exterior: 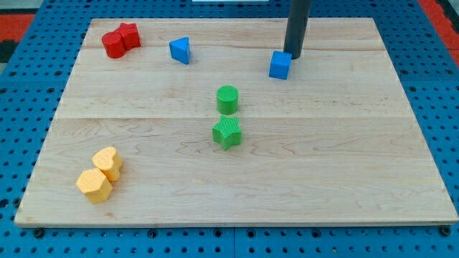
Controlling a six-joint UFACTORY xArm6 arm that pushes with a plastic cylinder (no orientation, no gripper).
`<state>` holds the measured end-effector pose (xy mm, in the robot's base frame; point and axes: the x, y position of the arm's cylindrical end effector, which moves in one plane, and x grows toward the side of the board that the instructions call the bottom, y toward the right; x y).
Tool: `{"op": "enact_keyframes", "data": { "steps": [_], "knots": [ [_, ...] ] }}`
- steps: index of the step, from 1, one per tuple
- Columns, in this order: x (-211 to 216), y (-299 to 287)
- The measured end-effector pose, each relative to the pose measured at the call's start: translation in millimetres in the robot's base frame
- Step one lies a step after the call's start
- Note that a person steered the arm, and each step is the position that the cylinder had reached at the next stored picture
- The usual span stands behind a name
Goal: Place the cube above the green circle
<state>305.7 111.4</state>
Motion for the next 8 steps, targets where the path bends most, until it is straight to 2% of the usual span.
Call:
{"op": "enact_keyframes", "data": {
  "steps": [1, 2, 3, 4, 5, 6, 8],
  "knots": [
    [10, -38],
    [20, -40],
    [25, 30],
    [54, 14],
    [44, -61],
    [44, -88],
    [44, -88]
  ]
}}
